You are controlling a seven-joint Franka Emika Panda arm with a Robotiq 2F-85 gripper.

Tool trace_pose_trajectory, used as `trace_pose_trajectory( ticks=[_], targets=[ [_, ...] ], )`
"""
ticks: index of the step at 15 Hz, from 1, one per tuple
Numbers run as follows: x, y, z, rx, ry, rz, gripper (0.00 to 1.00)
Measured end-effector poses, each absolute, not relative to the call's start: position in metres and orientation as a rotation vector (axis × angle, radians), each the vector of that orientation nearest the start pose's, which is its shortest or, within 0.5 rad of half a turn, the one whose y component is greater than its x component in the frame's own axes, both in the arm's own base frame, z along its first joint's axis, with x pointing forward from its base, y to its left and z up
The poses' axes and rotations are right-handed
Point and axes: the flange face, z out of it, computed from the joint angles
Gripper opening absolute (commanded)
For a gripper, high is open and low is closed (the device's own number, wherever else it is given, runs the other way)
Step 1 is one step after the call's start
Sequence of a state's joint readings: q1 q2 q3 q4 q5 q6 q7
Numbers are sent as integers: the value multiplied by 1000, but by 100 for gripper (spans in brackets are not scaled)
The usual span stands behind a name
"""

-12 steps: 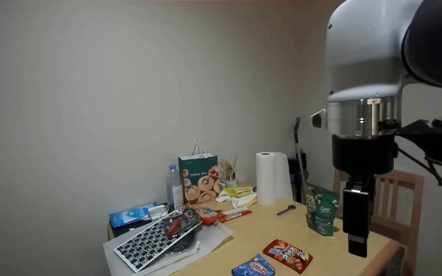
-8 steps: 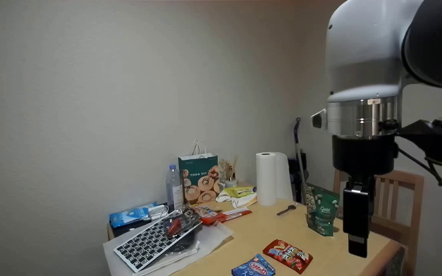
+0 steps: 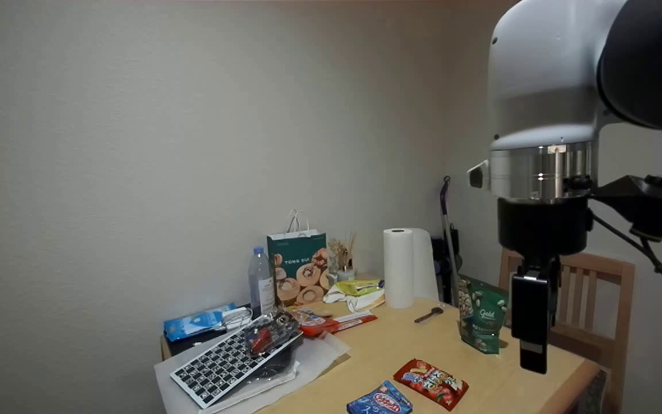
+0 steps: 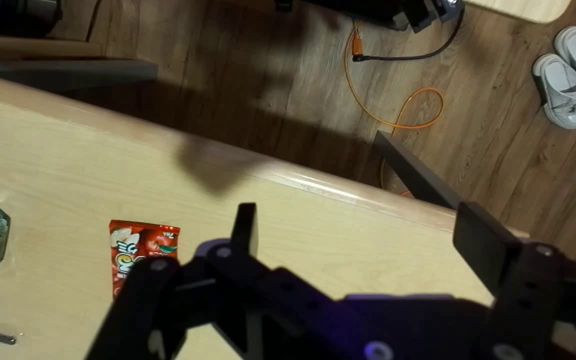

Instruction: Move the sachet forward

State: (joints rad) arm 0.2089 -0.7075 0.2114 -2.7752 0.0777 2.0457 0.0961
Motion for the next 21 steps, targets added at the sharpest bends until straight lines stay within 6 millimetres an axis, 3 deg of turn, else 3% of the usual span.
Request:
trace_pose_trajectory(
  ticks=[8,16,18,21],
  targets=[
    [305,56,430,-3299,-102,88,100],
    [307,46,434,-3280,-49,75,100],
    [315,28,435,-3242,7,76,100],
    [330,-16,434,-3175,142,77,100]
  ],
)
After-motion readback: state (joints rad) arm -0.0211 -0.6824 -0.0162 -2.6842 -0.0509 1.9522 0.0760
